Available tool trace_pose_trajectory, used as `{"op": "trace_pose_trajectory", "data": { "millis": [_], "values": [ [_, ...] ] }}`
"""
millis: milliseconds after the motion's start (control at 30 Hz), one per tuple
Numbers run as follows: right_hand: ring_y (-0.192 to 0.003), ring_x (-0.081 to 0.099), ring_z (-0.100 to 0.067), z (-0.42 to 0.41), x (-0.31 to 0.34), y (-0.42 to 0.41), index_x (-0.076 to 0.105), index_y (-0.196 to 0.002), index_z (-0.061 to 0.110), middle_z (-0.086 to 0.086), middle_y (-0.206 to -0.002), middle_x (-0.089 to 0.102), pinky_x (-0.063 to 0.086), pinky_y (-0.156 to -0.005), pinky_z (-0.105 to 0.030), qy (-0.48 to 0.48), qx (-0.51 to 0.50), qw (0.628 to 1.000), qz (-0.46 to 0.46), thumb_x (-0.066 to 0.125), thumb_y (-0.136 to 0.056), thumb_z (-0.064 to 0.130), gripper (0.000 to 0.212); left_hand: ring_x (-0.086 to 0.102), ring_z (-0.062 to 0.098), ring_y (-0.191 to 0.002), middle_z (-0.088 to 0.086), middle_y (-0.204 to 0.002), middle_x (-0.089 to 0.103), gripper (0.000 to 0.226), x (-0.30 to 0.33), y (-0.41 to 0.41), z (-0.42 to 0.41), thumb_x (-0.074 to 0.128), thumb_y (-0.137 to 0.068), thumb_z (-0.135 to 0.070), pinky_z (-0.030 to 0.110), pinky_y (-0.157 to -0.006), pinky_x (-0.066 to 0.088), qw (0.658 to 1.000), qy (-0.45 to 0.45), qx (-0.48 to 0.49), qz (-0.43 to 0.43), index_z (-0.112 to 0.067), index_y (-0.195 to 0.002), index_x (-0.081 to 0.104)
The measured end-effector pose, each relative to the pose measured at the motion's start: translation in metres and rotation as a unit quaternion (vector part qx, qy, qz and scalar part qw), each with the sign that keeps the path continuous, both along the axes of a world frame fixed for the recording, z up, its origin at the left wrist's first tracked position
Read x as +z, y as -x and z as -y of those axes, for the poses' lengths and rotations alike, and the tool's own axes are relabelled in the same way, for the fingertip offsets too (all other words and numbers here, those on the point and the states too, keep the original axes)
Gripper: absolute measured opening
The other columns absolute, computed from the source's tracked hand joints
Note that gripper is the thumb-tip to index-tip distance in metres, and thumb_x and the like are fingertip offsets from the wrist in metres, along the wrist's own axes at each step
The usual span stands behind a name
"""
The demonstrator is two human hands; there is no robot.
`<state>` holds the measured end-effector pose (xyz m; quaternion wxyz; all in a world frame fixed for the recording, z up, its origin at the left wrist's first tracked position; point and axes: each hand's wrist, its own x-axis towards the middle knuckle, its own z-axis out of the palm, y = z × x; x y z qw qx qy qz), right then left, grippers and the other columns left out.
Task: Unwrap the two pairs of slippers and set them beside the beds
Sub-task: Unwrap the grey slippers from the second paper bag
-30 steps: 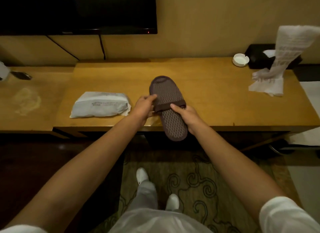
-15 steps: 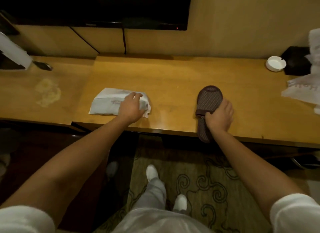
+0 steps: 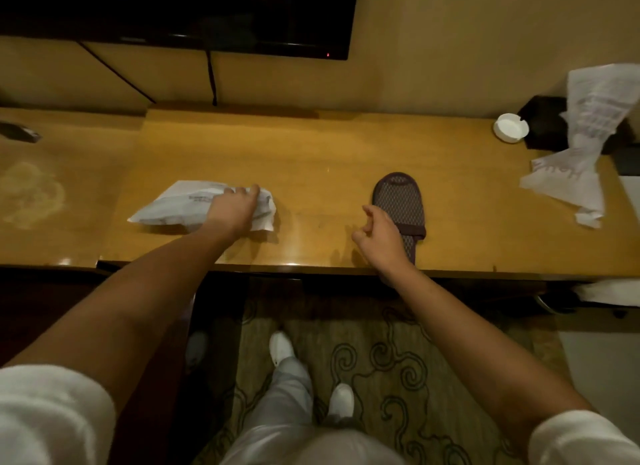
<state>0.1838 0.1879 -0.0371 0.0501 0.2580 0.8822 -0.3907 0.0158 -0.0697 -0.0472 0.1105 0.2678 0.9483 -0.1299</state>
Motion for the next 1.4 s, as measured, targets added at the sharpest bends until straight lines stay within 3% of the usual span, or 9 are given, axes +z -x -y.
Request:
{"op": "trace_pose_trajectory", "data": {
  "millis": [300, 433, 533, 733, 867, 967, 1067, 1233, 1400],
  "values": [
    [-0.139, 0.044, -0.012, 0.016, 0.094, -0.003, 0.032, -0.153, 0.042, 0.009, -0.157, 0.042, 0.043, -0.105, -0.032, 0.058, 0.141, 0.972, -0.180, 0.069, -0.083, 0.064, 0.082, 0.066, 0.043, -0.085, 0.019, -0.097, 0.071, 0.052, 0.118, -0.081, -0.033, 0.056, -0.073, -0.039, 0.043, -0.065, 0.054, 0.945, -0.325, 0.024, 0.015, -0.012, -0.119, 0.058],
    [-0.123, 0.060, -0.011, 0.025, 0.142, -0.018, 0.048, -0.145, 0.039, 0.007, -0.137, 0.064, 0.054, -0.096, -0.036, 0.065, 0.208, 0.951, -0.220, 0.067, -0.087, 0.060, 0.065, 0.067, 0.016, -0.110, -0.001, -0.118, 0.072, 0.029, 0.153, -0.131, -0.051, 0.066, -0.089, -0.026, 0.040, -0.092, 0.055, 0.836, -0.522, 0.039, 0.163, -0.022, -0.118, 0.071],
    [-0.103, 0.067, -0.019, 0.023, 0.162, -0.036, 0.068, -0.124, 0.023, 0.002, -0.112, 0.073, 0.053, -0.084, -0.047, 0.038, 0.207, 0.938, -0.277, 0.064, -0.097, 0.043, 0.034, 0.065, 0.006, -0.111, -0.011, -0.118, 0.070, 0.031, 0.168, -0.157, -0.064, 0.062, -0.094, -0.013, 0.031, -0.087, 0.055, 0.784, -0.587, 0.035, 0.196, -0.029, -0.120, 0.067],
    [-0.081, 0.066, -0.009, 0.014, 0.176, -0.078, 0.074, -0.104, 0.028, 0.008, -0.089, 0.072, 0.054, -0.070, -0.040, 0.058, 0.018, 0.933, -0.355, 0.060, -0.098, 0.044, 0.022, 0.071, 0.012, -0.102, -0.004, -0.113, 0.074, 0.040, 0.170, -0.204, -0.096, 0.073, -0.089, -0.027, 0.030, -0.082, 0.060, 0.672, -0.687, 0.126, 0.247, -0.024, -0.126, 0.060],
    [-0.072, 0.067, -0.009, -0.004, 0.181, -0.103, 0.072, -0.091, 0.027, 0.008, -0.079, 0.072, 0.055, -0.064, -0.038, 0.124, -0.055, 0.935, -0.327, 0.060, -0.096, 0.042, 0.021, 0.071, 0.017, -0.107, -0.004, -0.116, 0.074, 0.064, 0.167, -0.229, -0.109, 0.081, -0.071, -0.046, 0.030, -0.081, 0.059, 0.639, -0.668, 0.145, 0.353, -0.024, -0.128, 0.064],
    [-0.073, 0.072, -0.023, -0.016, 0.189, -0.114, 0.073, -0.090, 0.010, -0.006, -0.082, 0.075, 0.057, -0.064, -0.042, 0.235, -0.098, 0.928, -0.272, 0.060, -0.097, 0.043, 0.037, 0.072, 0.012, -0.105, -0.008, -0.116, 0.075, 0.049, 0.163, -0.239, -0.109, 0.080, -0.077, -0.040, 0.026, -0.076, 0.059, 0.638, -0.671, 0.116, 0.360, -0.032, -0.124, 0.068],
    [-0.078, 0.077, -0.020, -0.040, 0.197, -0.119, 0.077, -0.091, 0.013, -0.006, -0.087, 0.080, 0.061, -0.063, -0.028, 0.356, -0.113, 0.902, -0.216, 0.065, -0.098, 0.030, 0.022, 0.075, 0.014, -0.097, -0.004, -0.108, 0.077, 0.027, 0.158, -0.245, -0.104, 0.077, -0.087, -0.034, 0.027, -0.069, 0.060, 0.642, -0.669, 0.104, 0.360, -0.030, -0.113, 0.073],
    [-0.089, 0.058, -0.027, -0.058, 0.185, -0.127, 0.068, -0.110, -0.005, -0.016, -0.100, 0.064, 0.045, -0.068, -0.030, 0.221, -0.038, 0.970, -0.098, 0.055, -0.100, 0.000, 0.017, 0.077, 0.023, -0.091, 0.006, -0.101, 0.079, 0.030, 0.159, -0.254, -0.096, 0.081, -0.079, -0.048, 0.030, -0.066, 0.060, 0.614, -0.689, 0.113, 0.368, -0.027, -0.100, 0.077],
    [-0.093, 0.071, -0.009, -0.047, 0.206, -0.137, 0.069, -0.107, 0.026, 0.005, -0.104, 0.074, 0.055, -0.074, -0.025, 0.235, -0.029, 0.940, -0.245, 0.065, -0.092, 0.051, 0.030, 0.077, 0.013, -0.084, -0.004, -0.092, 0.080, 0.020, 0.164, -0.251, -0.090, 0.076, -0.079, -0.051, 0.022, -0.061, 0.057, 0.631, -0.698, 0.105, 0.322, -0.034, -0.090, 0.079]
  ]
}}
